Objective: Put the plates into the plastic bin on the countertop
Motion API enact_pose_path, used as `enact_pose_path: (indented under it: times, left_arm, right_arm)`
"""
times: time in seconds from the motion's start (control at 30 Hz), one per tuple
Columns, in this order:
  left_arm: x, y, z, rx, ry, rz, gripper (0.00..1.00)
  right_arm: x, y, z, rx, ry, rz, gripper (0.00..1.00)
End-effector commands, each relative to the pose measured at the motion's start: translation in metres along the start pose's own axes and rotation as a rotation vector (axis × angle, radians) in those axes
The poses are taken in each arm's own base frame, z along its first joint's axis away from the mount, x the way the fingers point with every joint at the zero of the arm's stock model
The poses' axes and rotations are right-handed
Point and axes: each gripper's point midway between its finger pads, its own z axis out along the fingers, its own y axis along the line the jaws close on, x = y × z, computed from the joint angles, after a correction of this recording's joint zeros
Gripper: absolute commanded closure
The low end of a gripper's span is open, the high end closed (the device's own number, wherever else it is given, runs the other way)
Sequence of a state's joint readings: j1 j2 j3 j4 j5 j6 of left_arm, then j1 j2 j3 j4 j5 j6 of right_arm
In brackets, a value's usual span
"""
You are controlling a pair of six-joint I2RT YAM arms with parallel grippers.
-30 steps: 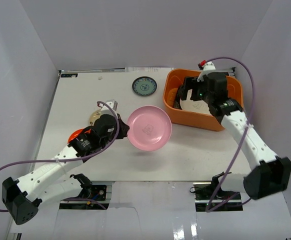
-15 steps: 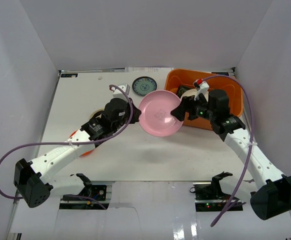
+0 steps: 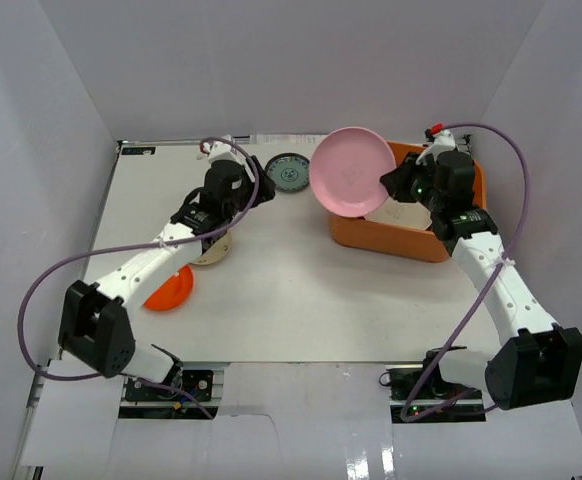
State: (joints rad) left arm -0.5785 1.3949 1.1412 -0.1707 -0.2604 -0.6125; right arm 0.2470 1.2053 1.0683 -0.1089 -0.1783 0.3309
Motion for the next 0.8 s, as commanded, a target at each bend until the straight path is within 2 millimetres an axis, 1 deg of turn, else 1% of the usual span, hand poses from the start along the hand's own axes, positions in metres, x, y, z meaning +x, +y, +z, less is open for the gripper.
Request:
enact_pose_path:
  times: [0.0,0.03,0.07,0.1,0.13,0.17,0.2,0.23,0.27,0.3,0.33,0.37,0.4,0.43,0.47,0.5,0.53,0.57,0.6,0.63,0.67,0.7,0.73,0.77]
  left_arm:
    - [-0.013,0.034,0.039,-0.033,0.019,-0.126,0.18]
    - [-0.011,0.041,0.049,-0.051,0.033,-0.138,0.18]
    - [-0.015,0.038,0.059,-0.035,0.043,-0.163,0.18]
    - [-0.002,0.057,0.08,-0.075,0.082,-0.176,0.18]
    - [0.002,0.062,0.09,-0.085,0.098,-0.184,0.18]
    - [-0.007,0.059,0.101,-0.071,0.096,-0.197,0.19]
    - [0.013,0.08,0.121,-0.123,0.147,-0.205,0.19]
    - [0.018,0.085,0.131,-0.134,0.165,-0.21,0.19]
    - [0.01,0.079,0.141,-0.107,0.168,-0.223,0.2]
    - [0.013,0.086,0.149,-0.11,0.192,-0.243,0.2]
    - [0.031,0.096,0.164,-0.121,0.235,-0.258,0.21]
    - [0.033,0.099,0.17,-0.121,0.243,-0.268,0.21]
    - [0.027,0.096,0.178,-0.099,0.235,-0.285,0.21]
    - [0.042,0.104,0.189,-0.11,0.263,-0.291,0.21]
    - [0.045,0.105,0.194,-0.108,0.272,-0.295,0.22]
    - [0.04,0.099,0.201,-0.085,0.267,-0.299,0.22]
    - [0.055,0.106,0.211,-0.098,0.293,-0.302,0.22]
    - [0.058,0.107,0.217,-0.096,0.299,-0.305,0.23]
    - [0.054,0.102,0.223,-0.079,0.298,-0.309,0.24]
    - [0.067,0.108,0.231,-0.09,0.321,-0.318,0.25]
    - [0.07,0.11,0.236,-0.089,0.324,-0.326,0.27]
    - [0.072,0.11,0.24,-0.088,0.326,-0.332,0.3]
    - [0.069,0.107,0.246,-0.077,0.321,-0.342,0.32]
    - [0.08,0.112,0.253,-0.085,0.336,-0.346,0.34]
  right_arm:
    - [-0.058,-0.053,-0.005,0.202,-0.191,0.038,0.92]
    - [-0.059,-0.076,-0.008,0.265,-0.201,0.053,0.92]
    - [-0.057,-0.09,-0.007,0.289,-0.196,0.071,0.92]
    - [-0.052,-0.099,-0.006,0.301,-0.188,0.092,0.92]
    - [-0.047,-0.113,-0.005,0.304,-0.191,0.123,0.92]
    - [-0.041,-0.131,-0.004,0.34,-0.181,0.145,0.92]
    - [-0.036,-0.143,-0.005,0.368,-0.175,0.155,0.92]
    - [-0.03,-0.152,-0.005,0.396,-0.165,0.162,0.92]
    - [-0.015,-0.161,-0.001,0.414,-0.132,0.173,0.91]
    - [-0.011,-0.167,-0.003,0.422,-0.125,0.181,0.89]
    - [-0.006,-0.17,-0.002,0.428,-0.117,0.187,0.87]
    - [0.002,-0.173,-0.002,0.435,-0.108,0.193,0.81]
    - [0.004,-0.176,-0.003,0.441,-0.109,0.195,0.64]
    - [0.007,-0.177,-0.003,0.446,-0.104,0.196,0.57]
    - [0.008,-0.176,-0.004,0.445,-0.104,0.196,0.53]
    - [0.013,-0.176,-0.004,0.441,-0.095,0.193,0.39]
    - [0.013,-0.173,-0.006,0.431,-0.099,0.189,0.33]
    - [0.012,-0.172,-0.008,0.43,-0.104,0.189,0.29]
    - [0.018,-0.17,-0.011,0.429,-0.099,0.197,0.21]
    - [0.01,-0.162,-0.016,0.403,-0.129,0.189,0.18]
    - [0.009,-0.157,-0.019,0.387,-0.141,0.191,0.15]
    - [0.017,-0.154,-0.022,0.377,-0.14,0.206,0.12]
    - [0.009,-0.142,-0.029,0.338,-0.173,0.198,0.12]
    - [0.009,-0.136,-0.033,0.316,-0.186,0.2,0.12]
